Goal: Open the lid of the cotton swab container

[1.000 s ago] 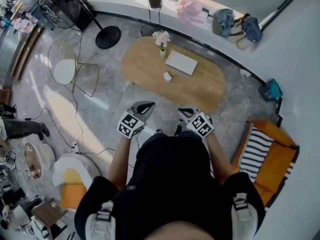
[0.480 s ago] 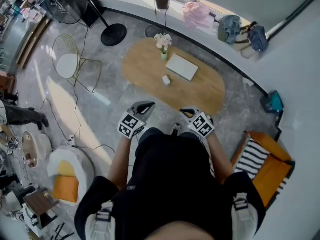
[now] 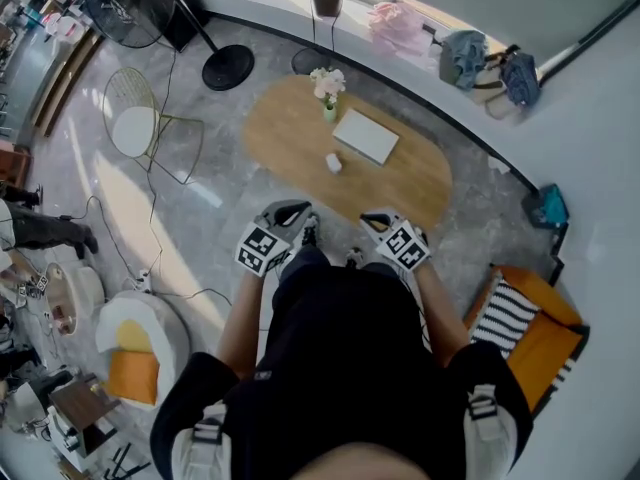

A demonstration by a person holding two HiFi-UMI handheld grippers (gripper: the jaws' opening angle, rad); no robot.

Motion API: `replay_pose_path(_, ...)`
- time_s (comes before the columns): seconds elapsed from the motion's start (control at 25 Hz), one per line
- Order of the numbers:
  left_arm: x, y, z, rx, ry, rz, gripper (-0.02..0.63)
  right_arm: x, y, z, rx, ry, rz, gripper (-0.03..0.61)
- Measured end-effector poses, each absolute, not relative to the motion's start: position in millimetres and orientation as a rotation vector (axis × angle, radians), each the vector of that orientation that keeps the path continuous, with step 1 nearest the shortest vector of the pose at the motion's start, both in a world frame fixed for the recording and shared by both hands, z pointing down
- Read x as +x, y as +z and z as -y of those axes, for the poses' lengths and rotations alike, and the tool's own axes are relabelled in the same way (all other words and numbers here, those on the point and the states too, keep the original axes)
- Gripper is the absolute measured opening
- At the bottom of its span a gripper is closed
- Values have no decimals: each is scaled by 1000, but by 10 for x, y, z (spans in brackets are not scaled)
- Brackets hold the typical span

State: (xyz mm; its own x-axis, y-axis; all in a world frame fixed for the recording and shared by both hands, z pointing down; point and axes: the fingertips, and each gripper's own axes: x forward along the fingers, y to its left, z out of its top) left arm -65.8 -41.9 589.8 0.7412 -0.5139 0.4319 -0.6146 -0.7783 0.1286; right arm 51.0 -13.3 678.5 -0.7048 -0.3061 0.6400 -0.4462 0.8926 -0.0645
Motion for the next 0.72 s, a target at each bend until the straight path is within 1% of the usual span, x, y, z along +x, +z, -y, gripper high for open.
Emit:
replay_pose_path(0.28, -855, 6044, 813, 2676, 549, 795, 0, 326, 6914, 432, 587, 351, 2363, -3)
replay_pose_path(0.72, -1257, 6128, 1922, 2705, 570, 665, 0, -140, 7343, 1333, 643, 488, 2298, -3)
